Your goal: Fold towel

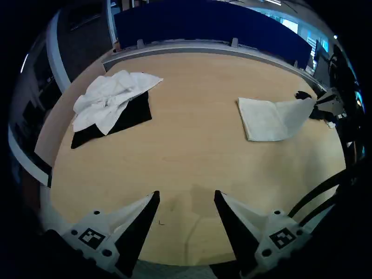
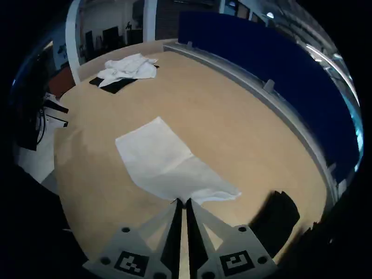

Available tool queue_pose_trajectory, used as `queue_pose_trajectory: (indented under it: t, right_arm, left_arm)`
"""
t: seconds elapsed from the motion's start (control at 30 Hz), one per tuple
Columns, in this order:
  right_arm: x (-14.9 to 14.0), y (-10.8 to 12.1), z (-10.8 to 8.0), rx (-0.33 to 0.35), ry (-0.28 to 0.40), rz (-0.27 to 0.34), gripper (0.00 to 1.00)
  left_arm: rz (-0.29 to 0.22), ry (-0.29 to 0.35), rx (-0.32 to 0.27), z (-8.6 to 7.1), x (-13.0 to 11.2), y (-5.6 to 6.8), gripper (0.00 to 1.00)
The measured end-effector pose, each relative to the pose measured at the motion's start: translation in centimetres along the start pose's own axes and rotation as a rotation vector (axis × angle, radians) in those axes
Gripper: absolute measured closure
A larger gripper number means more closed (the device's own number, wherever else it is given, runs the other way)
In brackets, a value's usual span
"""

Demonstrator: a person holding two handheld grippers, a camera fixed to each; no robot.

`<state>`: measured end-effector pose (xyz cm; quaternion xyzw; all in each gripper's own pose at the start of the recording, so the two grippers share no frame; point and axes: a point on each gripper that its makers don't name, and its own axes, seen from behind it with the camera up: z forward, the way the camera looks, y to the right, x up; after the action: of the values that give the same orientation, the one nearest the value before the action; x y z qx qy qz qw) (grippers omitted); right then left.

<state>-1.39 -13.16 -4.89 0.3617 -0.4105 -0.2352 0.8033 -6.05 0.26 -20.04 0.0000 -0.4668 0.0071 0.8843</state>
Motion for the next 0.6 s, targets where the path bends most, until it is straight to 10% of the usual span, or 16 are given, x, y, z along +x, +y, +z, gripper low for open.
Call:
queue_pose_trajectory:
  t: [0.6]
  right_arm:
    - [6.1, -2.7, 3.0, 0.084, -0.033, -0.216, 0.94]
  left_arm:
    - [-0.038, 0.026, -0.005, -0.7, -0.4, -0.4, 0.13]
